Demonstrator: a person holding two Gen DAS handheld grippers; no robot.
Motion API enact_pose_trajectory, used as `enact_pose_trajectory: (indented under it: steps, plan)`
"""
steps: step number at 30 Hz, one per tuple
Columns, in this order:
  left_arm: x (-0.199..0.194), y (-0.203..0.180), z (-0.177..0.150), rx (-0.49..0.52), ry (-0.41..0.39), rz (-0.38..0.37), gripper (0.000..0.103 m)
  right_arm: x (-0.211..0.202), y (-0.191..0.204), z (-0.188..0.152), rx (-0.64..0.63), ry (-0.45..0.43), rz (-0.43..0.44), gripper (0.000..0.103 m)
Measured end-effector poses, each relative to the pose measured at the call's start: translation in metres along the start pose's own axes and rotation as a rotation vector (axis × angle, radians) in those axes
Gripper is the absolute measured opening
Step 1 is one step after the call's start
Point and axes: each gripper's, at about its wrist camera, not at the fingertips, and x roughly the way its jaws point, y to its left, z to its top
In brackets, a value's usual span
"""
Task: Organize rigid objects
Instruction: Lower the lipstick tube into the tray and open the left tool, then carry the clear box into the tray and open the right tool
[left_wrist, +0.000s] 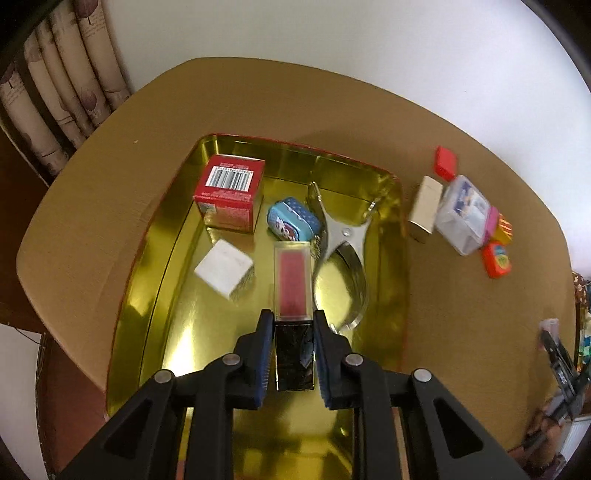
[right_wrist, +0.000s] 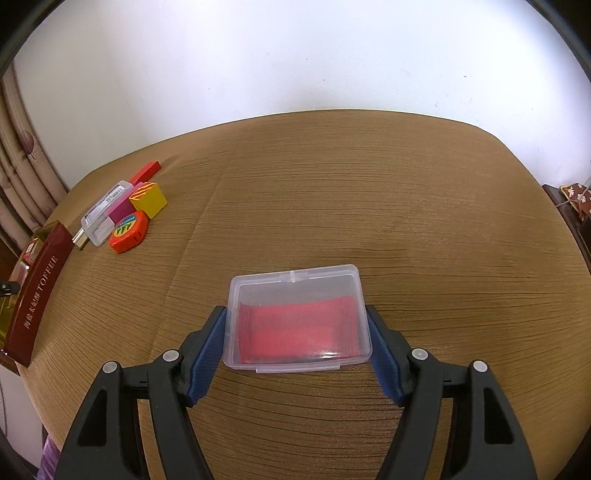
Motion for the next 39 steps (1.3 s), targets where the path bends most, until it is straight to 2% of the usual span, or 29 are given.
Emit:
enact_pose_trajectory:
  steps: [3,5,7,9,12,16,20,24,27,29,32,36,39]
  plan:
    - [0.013,0.007,0.003,-0.011,-0.001,0.042,0.022,0.0,0.001,0.0,-0.002,0.0,-0.004,0.069]
    - [0.014,0.006,0.004,0.008,0.0,0.038,0.022,0.0,0.001,0.0,-0.002,0.0,-0.005,0.069]
    - [0.011,0.005,0.003,0.031,-0.015,0.074,0.024,0.001,0.002,0.0,-0.005,0.0,-0.009,0.069]
    - [0.004,0.004,0.0,0.052,-0.031,0.097,0.034,0.001,0.001,0.0,-0.006,0.0,-0.009,0.069]
    - [-0.009,0.005,-0.005,0.054,-0.066,0.119,0.035,0.001,0.001,0.0,-0.006,0.001,-0.009,0.069]
    - [-0.047,0.022,-0.026,-0.046,-0.178,0.082,0.036,0.001,0.0,0.0,-0.005,-0.001,-0.012,0.068]
    - [-0.083,0.042,-0.071,-0.165,-0.295,0.074,0.041,0.001,0.0,0.001,-0.007,0.009,-0.019,0.068]
    - [-0.095,0.066,-0.102,-0.228,-0.335,0.085,0.041,0.0,0.002,0.004,0.011,0.034,-0.005,0.068]
    - [-0.092,0.08,-0.117,-0.252,-0.346,0.105,0.042,-0.003,0.004,0.005,0.065,0.055,0.044,0.068]
    - [-0.086,0.088,-0.124,-0.262,-0.326,0.125,0.042,-0.007,0.008,0.008,0.11,0.071,0.095,0.068]
    - [-0.073,0.1,-0.128,-0.289,-0.291,0.111,0.042,-0.017,0.024,0.014,0.145,0.08,0.176,0.068]
    - [-0.069,0.112,-0.133,-0.35,-0.284,0.047,0.042,-0.038,0.068,0.029,0.134,0.073,0.295,0.068]
    - [-0.068,0.113,-0.136,-0.364,-0.284,-0.001,0.042,-0.049,0.122,0.044,0.093,0.087,0.403,0.068]
